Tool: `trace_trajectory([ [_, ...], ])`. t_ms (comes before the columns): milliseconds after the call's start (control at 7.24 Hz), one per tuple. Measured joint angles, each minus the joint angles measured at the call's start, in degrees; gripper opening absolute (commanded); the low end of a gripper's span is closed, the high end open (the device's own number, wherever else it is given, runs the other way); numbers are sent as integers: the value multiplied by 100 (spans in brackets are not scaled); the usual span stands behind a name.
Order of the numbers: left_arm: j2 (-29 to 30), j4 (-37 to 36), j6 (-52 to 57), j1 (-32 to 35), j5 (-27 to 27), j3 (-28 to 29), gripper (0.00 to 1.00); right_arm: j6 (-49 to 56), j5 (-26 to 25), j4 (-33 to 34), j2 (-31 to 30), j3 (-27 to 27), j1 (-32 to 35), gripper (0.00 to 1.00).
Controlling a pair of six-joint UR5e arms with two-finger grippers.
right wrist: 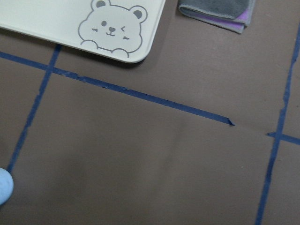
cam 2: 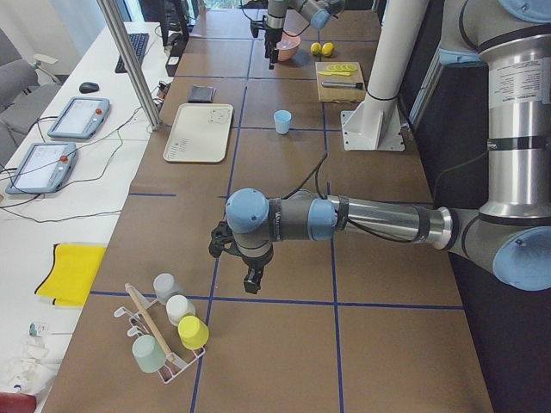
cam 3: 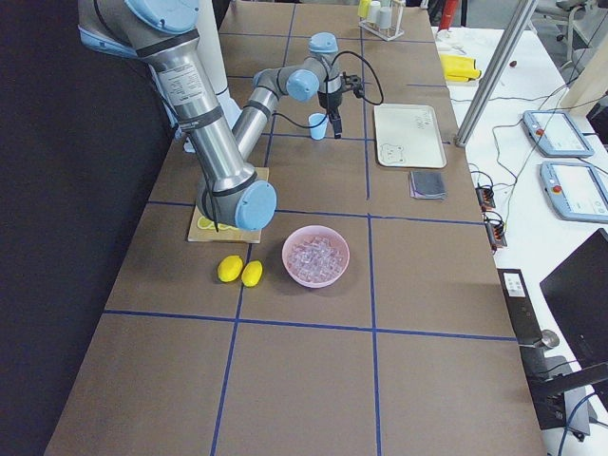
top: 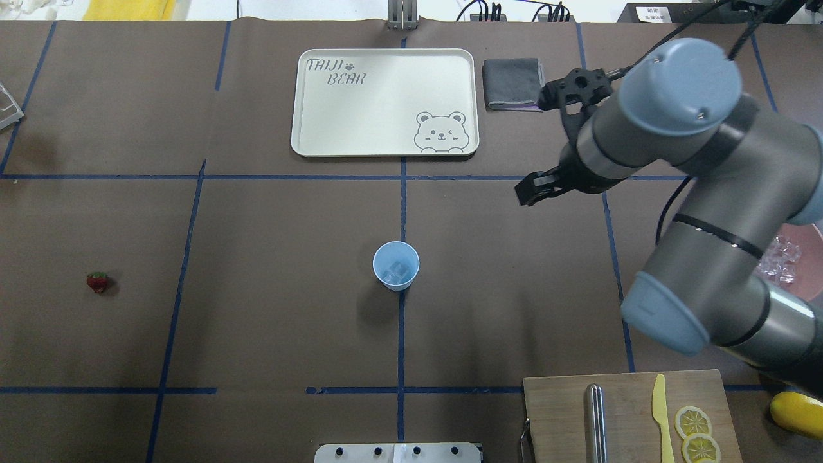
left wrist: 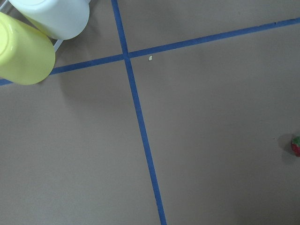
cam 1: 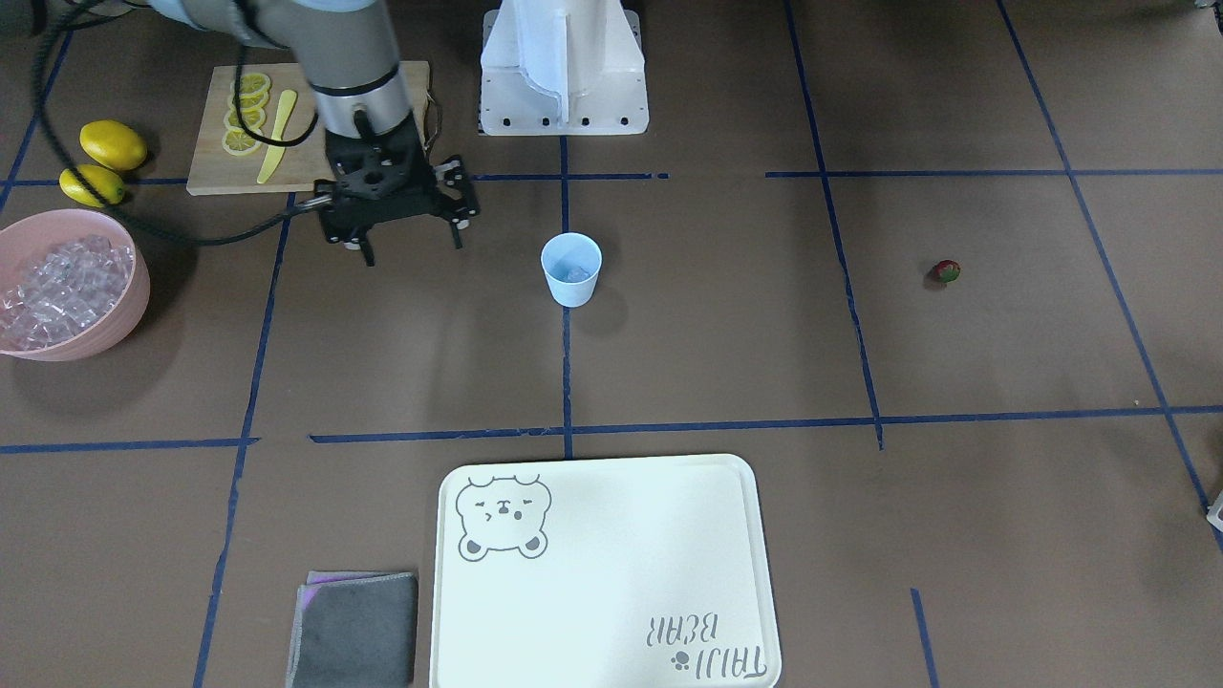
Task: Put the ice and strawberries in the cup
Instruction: 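Release the ice cube into the cup and return to the bowl, then lower the right gripper into the bowl and grasp a third ice cube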
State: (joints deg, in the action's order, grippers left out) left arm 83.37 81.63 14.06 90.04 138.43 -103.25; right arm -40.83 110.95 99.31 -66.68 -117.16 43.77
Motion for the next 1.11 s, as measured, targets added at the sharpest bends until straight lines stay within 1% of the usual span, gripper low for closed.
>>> trace_trajectory([
  [138, -1, -2, 0, -2, 0, 4, 100, 553, 301, -192, -509, -89, 413, 99],
  [276, 1, 0, 0, -3, 0, 8, 100, 1006, 588, -564, -1080, -114, 792, 99],
  [553, 3, 2, 0, -4, 0, 5, 100, 1576, 1026, -1575, -2271, -92, 1329, 99],
  [691, 3, 2, 0, -4, 0, -2, 100, 1692, 1110, -2037, -2770, -39, 1449, 99],
  [967, 4, 2, 0, -4, 0, -12, 100, 1623, 1150, -2643, -3365, 183, 1548, 99],
  [1105, 4, 2, 0, -4, 0, -14, 100, 1498, 1148, -2751, -3516, 251, 1559, 98],
])
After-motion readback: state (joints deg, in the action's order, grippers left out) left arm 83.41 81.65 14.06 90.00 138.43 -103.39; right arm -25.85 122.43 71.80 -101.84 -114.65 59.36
